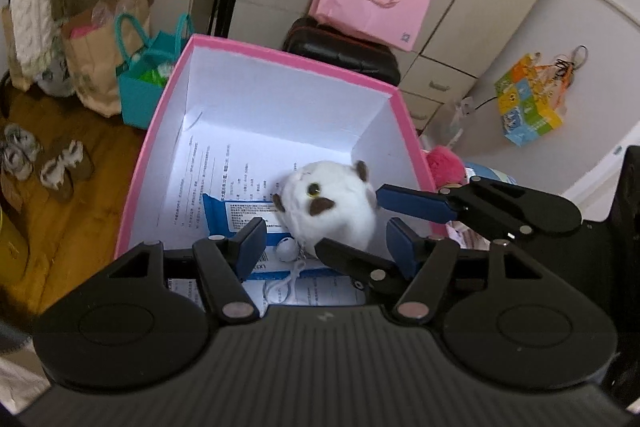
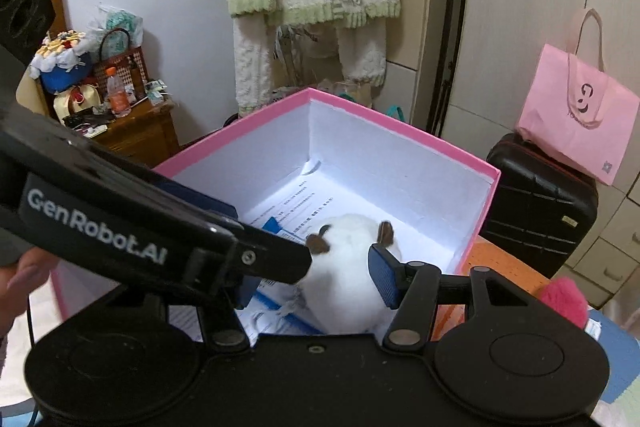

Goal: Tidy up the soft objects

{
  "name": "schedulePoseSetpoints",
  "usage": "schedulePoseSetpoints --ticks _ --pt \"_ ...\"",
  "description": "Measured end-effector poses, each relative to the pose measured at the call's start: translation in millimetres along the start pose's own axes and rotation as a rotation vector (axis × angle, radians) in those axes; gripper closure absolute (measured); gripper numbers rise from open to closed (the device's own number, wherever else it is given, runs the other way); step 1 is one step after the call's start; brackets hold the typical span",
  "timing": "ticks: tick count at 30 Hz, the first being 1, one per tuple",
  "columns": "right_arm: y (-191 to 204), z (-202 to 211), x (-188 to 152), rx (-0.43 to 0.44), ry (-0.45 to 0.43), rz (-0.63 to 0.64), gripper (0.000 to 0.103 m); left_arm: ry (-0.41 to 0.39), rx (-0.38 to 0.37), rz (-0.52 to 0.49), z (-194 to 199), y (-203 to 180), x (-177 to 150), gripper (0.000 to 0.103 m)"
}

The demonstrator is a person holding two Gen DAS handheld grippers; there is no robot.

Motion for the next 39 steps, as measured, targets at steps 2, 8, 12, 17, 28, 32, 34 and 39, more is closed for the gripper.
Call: schedulePoseSetpoints --ticks 2,8,12,17,28,32,34,39 --pt "4 10 -3 0.004 -0.007 0.004 0.041 -0.021 0.018 -0.032 11 -5 0 0.038" --pt "15 36 -9 0.023 -0.005 0.011 0.041 -0.056 0.018 -0.114 44 -27 -2 0.037" --pt "18 57 -15 0.033 -0.012 0.024 0.041 -0.069 0.008 -0.149 62 -42 -6 0.037" --pt "16 84 -20 0.042 -0.023 0.03 0.04 -0.096 -0.001 -0.209 83 -63 -10 0.037" --pt "-19 149 -43 0.018 -0.081 0.006 0.04 -0.16 -0.01 -0.355 120 -113 -11 0.037" --pt "-46 176 -60 0.003 -0.116 -0.015 0.033 -0.166 -0.022 -0.38 120 -130 -15 0.037" --pt "-57 188 -69 0.011 -0.138 -0.021 0.032 -0.154 -0.032 -0.387 116 -139 -18 0.037" --pt "-91 209 -89 -0.029 -0.161 -0.053 0.032 -0.132 -0.051 -0.433 101 -167 -25 0.037"
Point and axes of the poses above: each gripper's, at about its wrist camera, not at the fingertips, and z roughly against the way its jaws point, y to its left, x to its top, the point moved 8 cm from there along -z, roughly the way its jaws point, and after that the axes turned 15 degrees about -z, right-handed, at the moved point
